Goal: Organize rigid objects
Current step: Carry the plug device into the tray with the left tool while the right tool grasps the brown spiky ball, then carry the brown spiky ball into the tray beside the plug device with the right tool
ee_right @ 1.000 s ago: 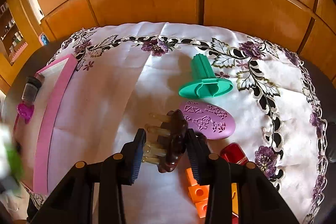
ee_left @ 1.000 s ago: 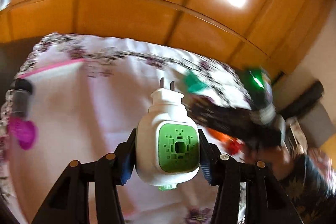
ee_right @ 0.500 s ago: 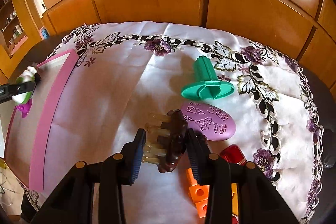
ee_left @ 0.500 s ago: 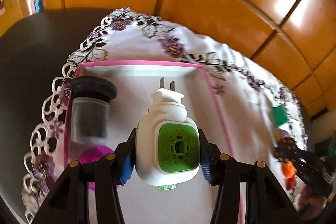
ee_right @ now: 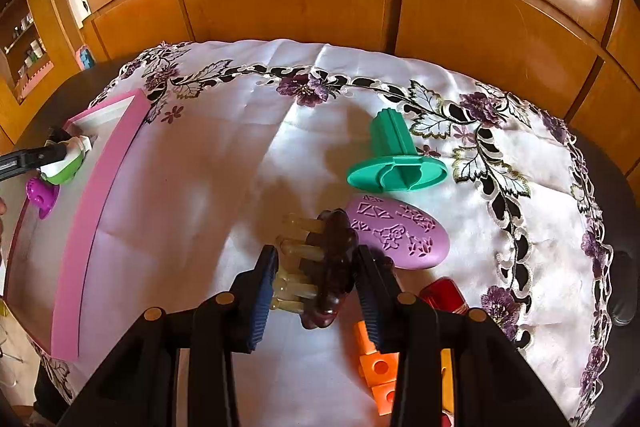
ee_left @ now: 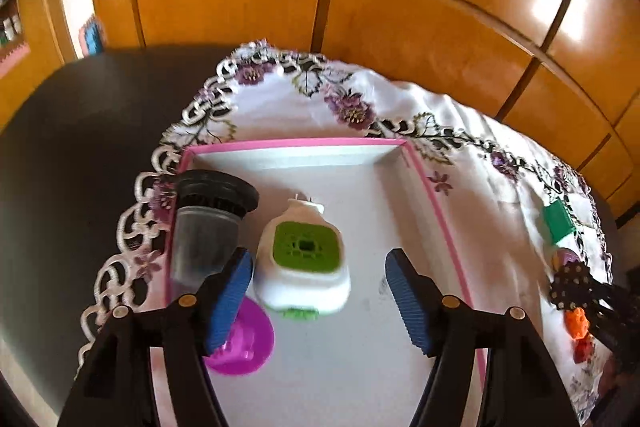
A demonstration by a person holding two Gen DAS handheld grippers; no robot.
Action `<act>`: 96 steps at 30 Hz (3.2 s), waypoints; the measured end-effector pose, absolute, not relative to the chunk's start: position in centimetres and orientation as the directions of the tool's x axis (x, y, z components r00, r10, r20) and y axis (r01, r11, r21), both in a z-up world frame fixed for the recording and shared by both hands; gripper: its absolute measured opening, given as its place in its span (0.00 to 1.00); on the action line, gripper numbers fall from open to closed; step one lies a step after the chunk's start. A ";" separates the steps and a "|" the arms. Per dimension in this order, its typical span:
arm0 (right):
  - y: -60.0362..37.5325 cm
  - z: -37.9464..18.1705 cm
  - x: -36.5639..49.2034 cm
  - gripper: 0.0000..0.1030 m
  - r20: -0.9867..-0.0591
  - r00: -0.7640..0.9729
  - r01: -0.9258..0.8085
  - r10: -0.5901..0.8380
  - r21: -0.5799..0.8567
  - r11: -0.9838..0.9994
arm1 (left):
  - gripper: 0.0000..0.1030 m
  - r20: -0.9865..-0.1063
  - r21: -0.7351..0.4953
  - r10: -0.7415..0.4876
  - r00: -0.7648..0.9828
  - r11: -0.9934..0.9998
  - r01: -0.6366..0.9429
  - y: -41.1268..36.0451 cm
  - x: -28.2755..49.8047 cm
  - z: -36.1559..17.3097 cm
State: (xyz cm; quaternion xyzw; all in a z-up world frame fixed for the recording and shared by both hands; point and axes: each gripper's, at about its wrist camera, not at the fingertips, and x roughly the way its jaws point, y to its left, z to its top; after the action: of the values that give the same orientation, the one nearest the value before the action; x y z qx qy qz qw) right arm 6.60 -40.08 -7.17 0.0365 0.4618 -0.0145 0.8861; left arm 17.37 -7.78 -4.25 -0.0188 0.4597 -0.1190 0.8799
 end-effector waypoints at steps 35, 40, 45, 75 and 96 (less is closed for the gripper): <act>-39.4 -7.1 6.4 0.37 -0.807 0.590 0.042 -0.034 -0.011 0.999 | 0.75 -0.755 -0.112 -0.209 0.622 0.975 0.192 -6.8 4.0 -1.9; -39.5 -6.2 5.9 0.37 -0.801 0.599 0.072 0.005 0.060 0.996 | 0.75 -0.751 -0.128 -0.205 0.627 0.978 0.167 -4.9 3.7 -2.0; -35.5 -2.2 5.6 0.37 -0.741 0.663 -0.031 0.107 0.116 0.993 | 0.75 -0.750 -0.158 -0.191 0.633 0.981 0.110 -2.2 3.7 -2.4; -17.5 -5.0 15.1 0.46 -0.819 0.534 -0.304 0.212 0.048 0.951 | 0.75 -0.776 -0.233 -0.192 0.601 0.972 0.010 2.7 3.6 -4.8; -25.8 0.0 7.4 0.47 -0.711 0.674 -0.217 0.201 0.070 0.974 | 0.75 -0.749 -0.178 -0.189 0.635 0.981 0.082 0.1 2.1 -2.5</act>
State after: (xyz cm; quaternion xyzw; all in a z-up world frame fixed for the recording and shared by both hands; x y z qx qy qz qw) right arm 7.41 -25.83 0.03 -0.0100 0.3871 0.1143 0.9149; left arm 2.13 0.11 -2.47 -0.0635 0.4207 -0.0752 0.9018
